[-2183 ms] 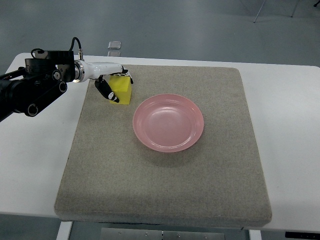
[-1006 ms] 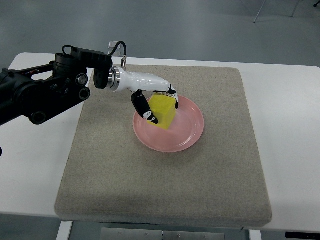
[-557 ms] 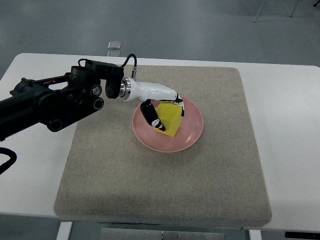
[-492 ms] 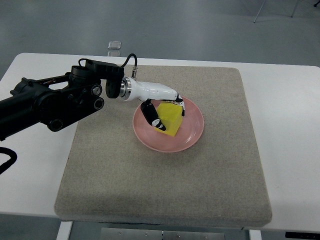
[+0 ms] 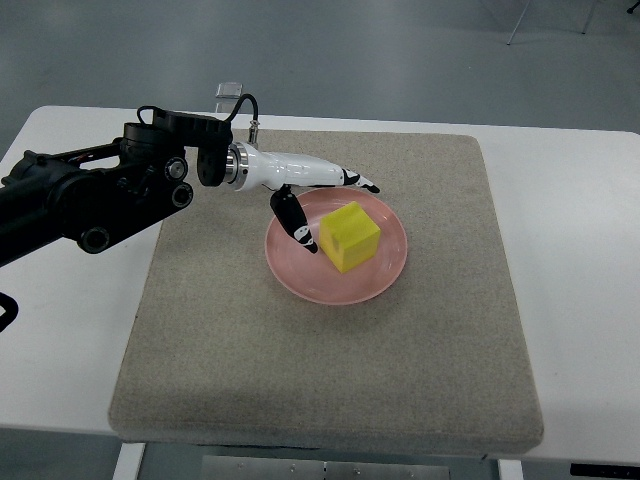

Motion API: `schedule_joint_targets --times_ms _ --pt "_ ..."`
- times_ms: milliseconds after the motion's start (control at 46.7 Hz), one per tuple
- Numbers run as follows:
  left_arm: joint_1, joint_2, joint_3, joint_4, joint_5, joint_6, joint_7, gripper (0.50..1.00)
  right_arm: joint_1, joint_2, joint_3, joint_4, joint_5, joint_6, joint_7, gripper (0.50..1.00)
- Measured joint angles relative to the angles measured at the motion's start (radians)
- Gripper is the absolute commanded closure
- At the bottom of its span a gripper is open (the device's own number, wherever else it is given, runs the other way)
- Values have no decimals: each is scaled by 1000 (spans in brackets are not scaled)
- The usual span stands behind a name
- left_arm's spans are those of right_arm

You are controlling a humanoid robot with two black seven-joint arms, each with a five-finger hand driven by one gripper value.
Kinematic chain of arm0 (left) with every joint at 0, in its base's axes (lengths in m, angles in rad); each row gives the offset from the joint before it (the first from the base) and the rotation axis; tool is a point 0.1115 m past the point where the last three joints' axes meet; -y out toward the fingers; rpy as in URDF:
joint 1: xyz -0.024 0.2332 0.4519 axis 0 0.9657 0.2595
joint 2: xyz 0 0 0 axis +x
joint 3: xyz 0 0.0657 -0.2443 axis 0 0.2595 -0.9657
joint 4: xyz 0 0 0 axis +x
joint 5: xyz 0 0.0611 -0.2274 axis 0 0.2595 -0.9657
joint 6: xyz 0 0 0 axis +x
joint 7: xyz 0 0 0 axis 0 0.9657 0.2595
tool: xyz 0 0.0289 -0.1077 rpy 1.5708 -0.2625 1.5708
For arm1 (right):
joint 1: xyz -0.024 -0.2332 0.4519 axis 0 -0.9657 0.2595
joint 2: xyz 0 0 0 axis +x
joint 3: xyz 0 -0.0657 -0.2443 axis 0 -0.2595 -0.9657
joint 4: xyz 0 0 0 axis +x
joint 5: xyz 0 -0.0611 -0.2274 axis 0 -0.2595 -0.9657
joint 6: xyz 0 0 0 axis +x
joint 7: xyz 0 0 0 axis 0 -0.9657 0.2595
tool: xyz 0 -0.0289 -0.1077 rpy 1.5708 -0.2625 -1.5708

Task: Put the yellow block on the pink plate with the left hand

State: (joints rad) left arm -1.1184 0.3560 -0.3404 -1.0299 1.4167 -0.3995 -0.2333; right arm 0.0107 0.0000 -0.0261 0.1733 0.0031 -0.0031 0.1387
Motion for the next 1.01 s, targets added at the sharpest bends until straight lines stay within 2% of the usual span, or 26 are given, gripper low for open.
schedule_joint_targets --times_ms 171,257,535,706,1006 --pt "-4 64 -6 17 -358 0 0 504 0 0 0 0 0 0 0 576" --pt "-4 84 -6 58 -529 -6 0 501 0 0 0 0 0 0 0 576" --pt "14 117 -61 177 -682 -9 2 504 0 0 0 0 0 0 0 576" --pt "46 115 -102 303 -917 -14 3 504 0 0 0 0 0 0 0 576" --pt "90 112 -103 456 -1401 -106 24 504 0 0 0 0 0 0 -1 576"
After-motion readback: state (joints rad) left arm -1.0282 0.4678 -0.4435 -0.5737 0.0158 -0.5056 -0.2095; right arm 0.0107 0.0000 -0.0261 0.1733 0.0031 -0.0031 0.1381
